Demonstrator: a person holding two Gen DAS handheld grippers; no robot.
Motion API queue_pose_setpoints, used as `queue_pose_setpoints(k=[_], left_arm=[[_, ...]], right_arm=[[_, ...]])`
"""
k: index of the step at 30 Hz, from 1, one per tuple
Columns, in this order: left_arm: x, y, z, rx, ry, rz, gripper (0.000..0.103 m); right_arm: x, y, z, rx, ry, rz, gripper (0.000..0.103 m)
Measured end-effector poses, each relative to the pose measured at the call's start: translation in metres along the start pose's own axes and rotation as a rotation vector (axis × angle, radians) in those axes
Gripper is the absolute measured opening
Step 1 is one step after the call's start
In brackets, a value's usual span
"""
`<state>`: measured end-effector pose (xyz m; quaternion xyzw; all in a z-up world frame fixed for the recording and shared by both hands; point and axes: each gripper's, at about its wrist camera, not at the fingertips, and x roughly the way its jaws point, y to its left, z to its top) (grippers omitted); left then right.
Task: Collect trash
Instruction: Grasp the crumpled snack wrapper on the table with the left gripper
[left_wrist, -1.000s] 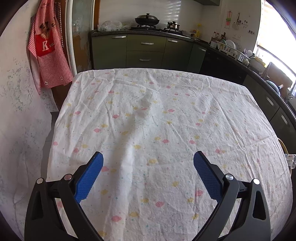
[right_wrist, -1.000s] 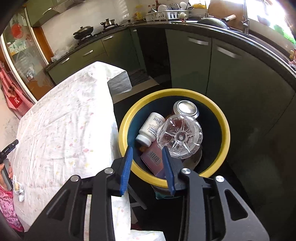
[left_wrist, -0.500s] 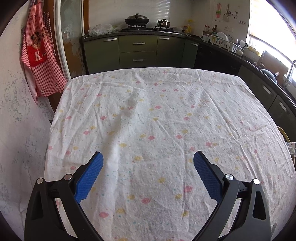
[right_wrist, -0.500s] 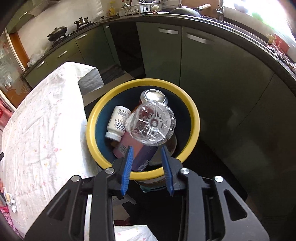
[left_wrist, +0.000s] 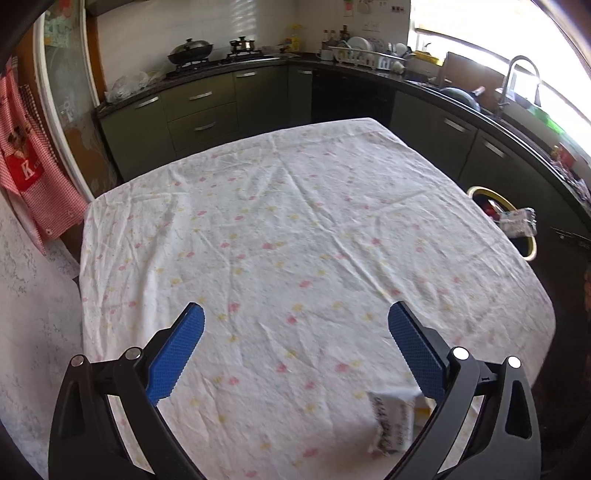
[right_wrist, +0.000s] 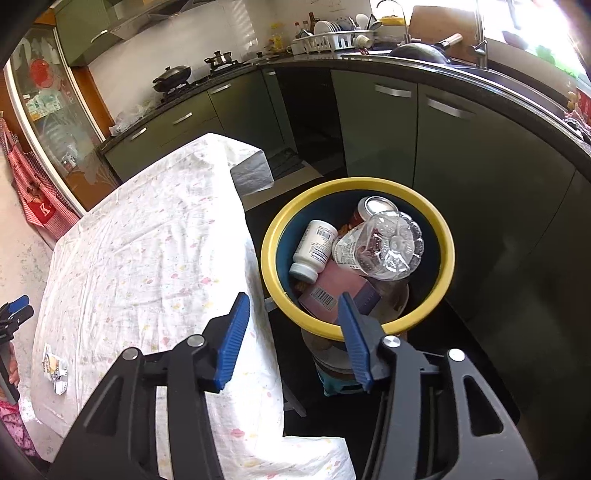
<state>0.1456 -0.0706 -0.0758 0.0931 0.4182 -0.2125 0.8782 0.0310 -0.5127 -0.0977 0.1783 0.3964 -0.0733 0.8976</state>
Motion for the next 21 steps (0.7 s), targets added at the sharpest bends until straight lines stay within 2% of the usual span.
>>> queue_pose_setpoints(k=[3,5,8,14,21], left_arm=[[-0.009,-0.024,-0.014,0.027,0.038,-0.067,0.098],[-0.009,-0.036,-0.024,0.019,0.078,-0.081,0.098],[-0.005,-0.052,-0.036,0.013,0.127,-0.063,0.098],[0.006,-0.083,-0.046,0.067,0.143,-0.043,0.098],[0.028,-0.092,-0.050,0.100,0.183,-0.008,0.098]], right_arm=[[0.000,-0.001,-0.003,-0.001,0.002,0.017,0.050],[0.001,-0.002,-0.005,0.000,0.003,0.028,0.051],[0.003,-0.003,-0.009,0.003,0.005,0.046,0.051],[0.008,-0.002,-0.017,0.005,0.019,0.079,0.051],[0.005,-0.004,-0.021,0.005,0.014,0.092,0.052]])
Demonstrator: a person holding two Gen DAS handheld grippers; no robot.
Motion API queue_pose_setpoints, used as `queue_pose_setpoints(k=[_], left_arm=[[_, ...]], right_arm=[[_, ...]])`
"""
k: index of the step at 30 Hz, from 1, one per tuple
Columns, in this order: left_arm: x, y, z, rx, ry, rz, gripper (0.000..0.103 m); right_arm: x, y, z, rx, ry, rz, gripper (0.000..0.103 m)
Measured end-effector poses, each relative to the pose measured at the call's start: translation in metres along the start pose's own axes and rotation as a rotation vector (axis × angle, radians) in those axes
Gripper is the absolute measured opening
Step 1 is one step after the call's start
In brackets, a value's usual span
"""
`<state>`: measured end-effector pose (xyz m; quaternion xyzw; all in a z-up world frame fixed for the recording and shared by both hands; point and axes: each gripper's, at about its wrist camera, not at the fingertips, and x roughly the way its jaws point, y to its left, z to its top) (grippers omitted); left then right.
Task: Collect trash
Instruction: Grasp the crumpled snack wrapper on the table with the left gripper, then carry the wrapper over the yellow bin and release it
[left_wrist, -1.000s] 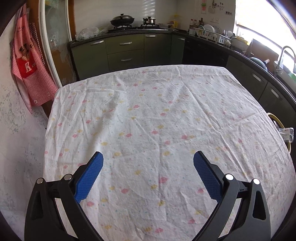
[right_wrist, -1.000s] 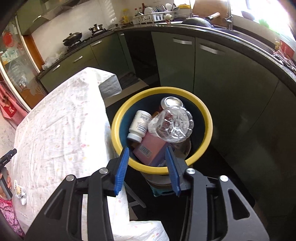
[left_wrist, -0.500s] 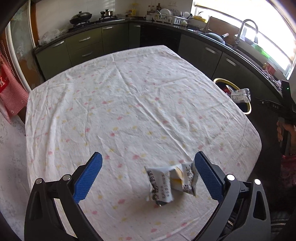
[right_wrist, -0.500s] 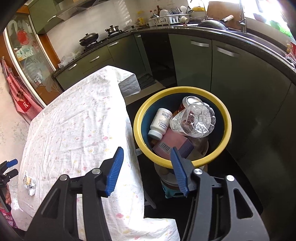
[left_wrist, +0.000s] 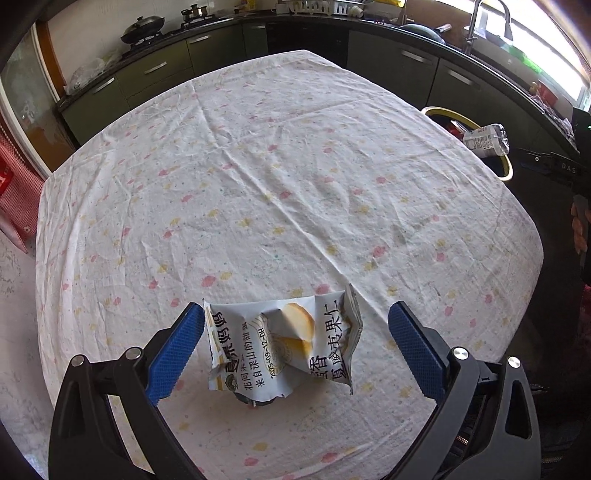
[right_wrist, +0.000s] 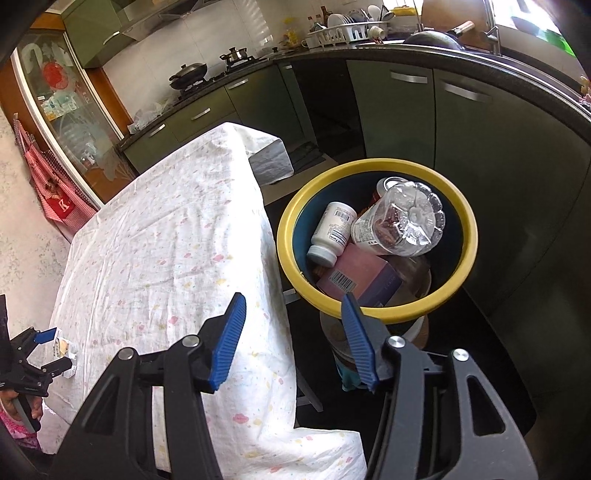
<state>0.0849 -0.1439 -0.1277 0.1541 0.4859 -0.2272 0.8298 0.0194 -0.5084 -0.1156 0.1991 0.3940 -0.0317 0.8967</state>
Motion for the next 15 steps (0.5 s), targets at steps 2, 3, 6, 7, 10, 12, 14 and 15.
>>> queue_pose_setpoints(k=[2,3,6,7,10,12,14,15], left_arm=[[0.002,0.002,0.000,-0.008,0.015,0.002,0.093],[0.003,0.004,0.000,-0.011,0.019,0.000,0.088],[0.005,0.008,-0.001,-0.023,0.031,0.000,0.076],[0.004,0.008,-0.002,-0.022,0.028,-0.003,0.075],[0.001,0.007,-0.002,-0.009,0.017,-0.002,0.071],[-0.003,0.006,-0.001,0.001,0.011,-0.010,0.069],[-0.008,0.003,0.000,0.019,0.000,-0.014,0.067],[-0.011,0.001,0.001,0.025,-0.006,-0.018,0.066]], right_arm=[[0.000,-0.001,0.000,0.003,-0.001,0.000,0.052],[0.000,-0.001,-0.001,0.004,-0.001,0.000,0.052],[0.001,-0.001,-0.001,0.005,0.000,0.000,0.052],[0.001,-0.001,-0.001,0.005,0.000,0.000,0.052],[0.002,-0.001,-0.001,0.003,0.002,-0.001,0.052],[0.002,-0.001,-0.002,0.002,0.002,-0.005,0.052],[0.002,-0.002,-0.002,0.003,0.001,-0.006,0.052],[0.002,-0.002,-0.002,0.005,0.000,-0.006,0.052]])
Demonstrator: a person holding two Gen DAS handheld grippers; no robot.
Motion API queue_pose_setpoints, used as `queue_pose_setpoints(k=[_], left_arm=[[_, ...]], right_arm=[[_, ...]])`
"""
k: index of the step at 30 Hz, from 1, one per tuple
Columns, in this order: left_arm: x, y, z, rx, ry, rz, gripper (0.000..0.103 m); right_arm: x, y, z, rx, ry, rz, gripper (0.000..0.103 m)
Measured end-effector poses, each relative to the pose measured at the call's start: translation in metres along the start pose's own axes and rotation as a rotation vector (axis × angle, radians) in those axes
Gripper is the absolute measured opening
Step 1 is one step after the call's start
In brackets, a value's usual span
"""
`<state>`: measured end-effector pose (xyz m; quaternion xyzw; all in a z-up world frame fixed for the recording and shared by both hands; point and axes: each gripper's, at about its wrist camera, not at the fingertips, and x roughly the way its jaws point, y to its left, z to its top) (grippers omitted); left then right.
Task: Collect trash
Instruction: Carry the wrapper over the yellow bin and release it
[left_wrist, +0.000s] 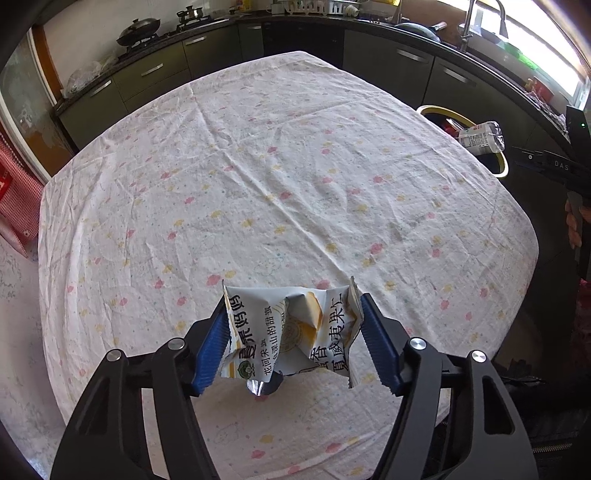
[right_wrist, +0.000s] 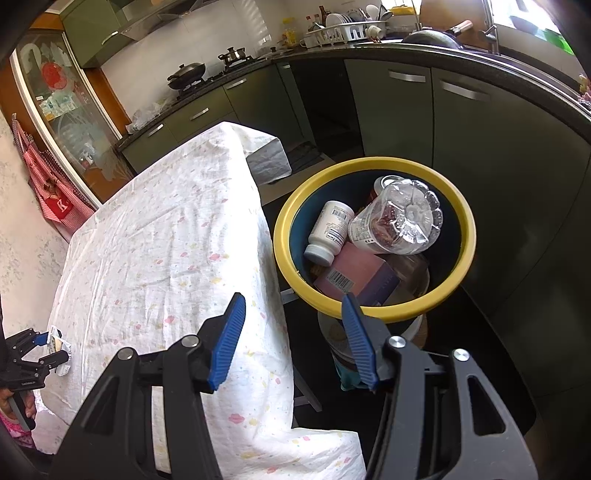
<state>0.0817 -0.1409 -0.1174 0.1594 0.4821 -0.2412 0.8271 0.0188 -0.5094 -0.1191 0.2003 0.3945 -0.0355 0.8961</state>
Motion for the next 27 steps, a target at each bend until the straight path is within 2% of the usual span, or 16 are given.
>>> queue_pose_setpoints(k=[8,12,16,22,27], left_arm=[[-0.022,-0.014,0.017,0.048,-0.054,-0.038,0.064],[-0.030,-0.026,0.038,0.088,-0.079,-0.074,0.064],[-0.035,-0.053,0.074,0.170,-0.113,-0.131,0.064],[-0.030,-0.114,0.139,0.319,-0.166,-0.228,0.064],[-0.004,-0.175,0.195,0.411,-0.152,-0.356,0.064]], right_arm=[[-0.001,-0.005,-0.002,0.009,0.000,-0.004,0.052],[-0.006,-0.010,-0.001,0.018,-0.010,-0.014,0.052],[-0.016,-0.020,-0.001,0.040,-0.036,-0.026,0.052],[-0.025,-0.046,-0.004,0.091,-0.053,-0.050,0.052],[-0.027,-0.068,-0.010,0.137,-0.055,-0.057,0.052]])
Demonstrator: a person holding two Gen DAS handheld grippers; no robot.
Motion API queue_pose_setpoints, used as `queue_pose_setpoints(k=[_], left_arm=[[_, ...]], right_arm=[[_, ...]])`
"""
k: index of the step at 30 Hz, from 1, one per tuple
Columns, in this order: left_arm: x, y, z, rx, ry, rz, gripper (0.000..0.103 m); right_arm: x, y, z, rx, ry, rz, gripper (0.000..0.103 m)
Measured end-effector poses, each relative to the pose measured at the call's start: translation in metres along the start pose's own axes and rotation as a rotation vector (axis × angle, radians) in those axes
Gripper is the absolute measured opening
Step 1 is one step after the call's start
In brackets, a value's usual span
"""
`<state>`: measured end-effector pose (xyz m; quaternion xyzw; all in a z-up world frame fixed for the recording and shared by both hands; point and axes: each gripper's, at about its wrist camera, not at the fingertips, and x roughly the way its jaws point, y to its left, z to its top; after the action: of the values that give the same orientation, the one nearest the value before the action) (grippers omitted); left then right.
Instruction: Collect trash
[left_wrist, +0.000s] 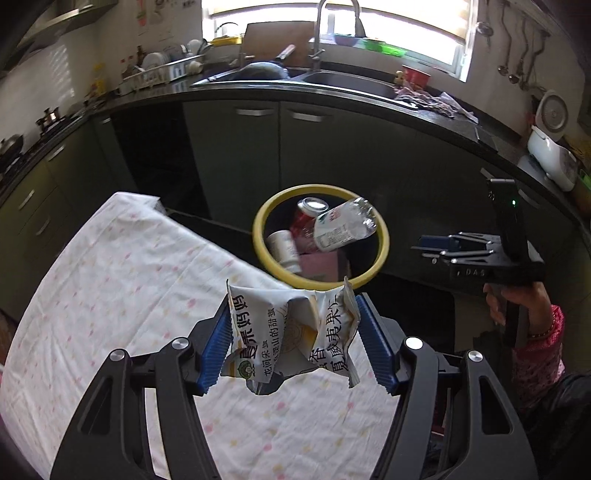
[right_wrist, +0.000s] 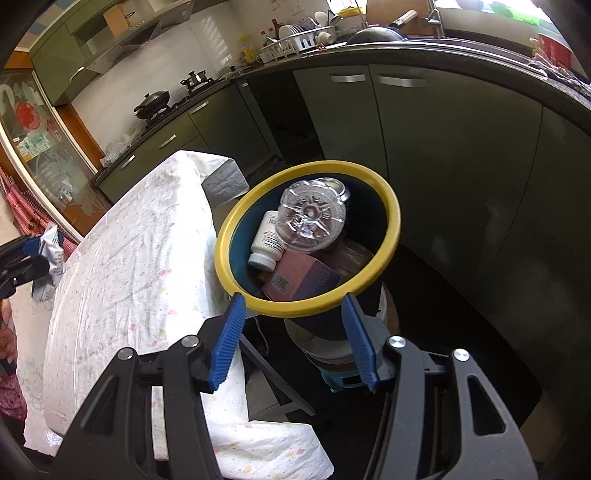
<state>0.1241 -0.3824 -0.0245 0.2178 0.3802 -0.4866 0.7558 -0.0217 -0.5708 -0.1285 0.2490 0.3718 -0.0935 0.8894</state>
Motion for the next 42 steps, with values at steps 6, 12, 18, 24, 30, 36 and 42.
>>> queue_pose_setpoints(k=[6,12,18,24,30,36,42], left_arm=[[0.080,-0.020,0.053,0.055,0.037,-0.128,0.065],[0.138,-0.027,0.070,0.095,0.066,-0.172,0.069],[0.173,-0.024,0.071,0.114,0.073,-0.181,0.080],[0.181,-0.014,0.069,0.104,0.071,-0.167,0.087],[0.111,-0.007,0.048,0.068,-0.058,-0.151,0.098],[0.015,0.007,-0.010,-0.056,-0.199,-0.005,0.098],[-0.073,0.023,-0.090,-0.189,-0.272,0.239,0.098]], right_arm=[[-0.001,-0.021,-0.005,0.043,0.002,-0.004,0.052],[0.000,-0.036,-0.007,0.064,0.010,-0.011,0.053],[0.003,-0.040,-0.010,0.076,0.017,-0.013,0.054],[-0.003,-0.036,-0.011,0.070,0.012,-0.014,0.055],[-0.008,-0.023,-0.012,0.041,0.013,-0.012,0.058],[-0.008,0.002,-0.011,-0.018,0.014,0.011,0.058],[-0.012,0.041,-0.014,-0.108,0.006,0.021,0.062]])
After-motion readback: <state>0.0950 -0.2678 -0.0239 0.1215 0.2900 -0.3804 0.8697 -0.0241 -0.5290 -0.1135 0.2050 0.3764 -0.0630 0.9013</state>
